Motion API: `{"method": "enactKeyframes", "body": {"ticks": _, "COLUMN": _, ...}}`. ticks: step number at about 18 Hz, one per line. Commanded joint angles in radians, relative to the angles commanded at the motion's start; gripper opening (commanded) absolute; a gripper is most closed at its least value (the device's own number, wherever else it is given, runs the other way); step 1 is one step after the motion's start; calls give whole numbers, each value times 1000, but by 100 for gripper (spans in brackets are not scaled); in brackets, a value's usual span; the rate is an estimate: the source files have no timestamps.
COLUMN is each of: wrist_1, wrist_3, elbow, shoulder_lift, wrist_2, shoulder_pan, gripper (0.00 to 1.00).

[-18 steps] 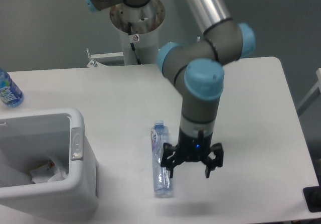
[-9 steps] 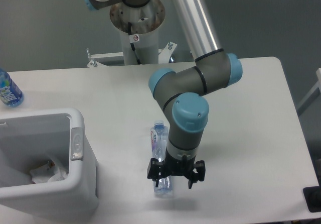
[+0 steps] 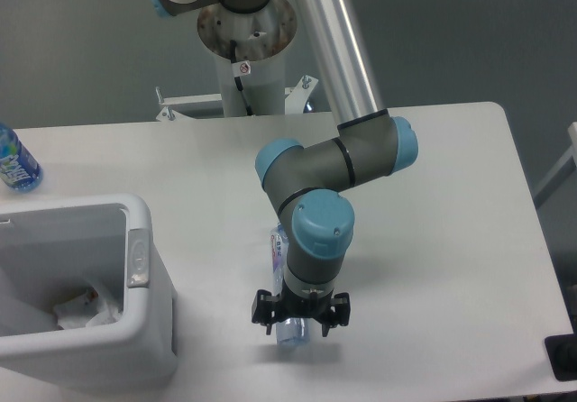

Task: Place the trash in the trash can
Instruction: 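Lower the gripper around the bottle and close on it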

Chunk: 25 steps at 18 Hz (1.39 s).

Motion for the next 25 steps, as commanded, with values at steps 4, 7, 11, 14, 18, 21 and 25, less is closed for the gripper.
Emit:
{"method": "enactKeyframes", "body": {"ticks": 4, "wrist_1": 3, "wrist_3": -2, "elbow": 2, "shoulder_lift": -23, "wrist_2": 29, "shoulder_pan": -9, "gripper": 100}}
{"method": "enactKeyframes", "body": {"ticks": 7, "wrist_1": 5, "wrist_3": -8, "elbow": 3, "shoulder_lift": -31, "wrist_2": 32, "shoulder_pan": -9, "gripper": 100}}
{"method": "enactKeyframes", "body": {"ticks": 11, "wrist_1": 8, "wrist_3": -8, "elbow": 5, "shoulder_lift": -40, "wrist_2": 49, "shoulder_pan": -9, "gripper": 100}}
{"method": "enactKeyframes", "body": {"ticks": 14, "wrist_1": 8, "wrist_3": -9, "elbow": 3, "shoulder_lift": -40, "wrist_2": 52, "shoulder_pan": -9, "gripper": 91}}
{"method": "enactKeyframes", "body": {"ticks": 18, "wrist_1": 8, "wrist_3": -8, "elbow": 3, "shoulder_lift": -38, "wrist_2": 54, "shoulder_pan": -11, "gripper": 77}}
{"method": "enactKeyframes", "body": {"ticks": 21, "wrist_1": 8, "wrist_3": -8, "elbow": 3, "shoulder_lift": -37, "wrist_2": 55, "shoulder_pan": -11, "gripper": 70}}
{"method": "enactKeyframes", "body": {"ticks": 25, "wrist_1": 8, "wrist_3": -6, "elbow": 3, "shoulder_lift": -34, "wrist_2": 55, "shoulder_pan": -11, "gripper": 69}}
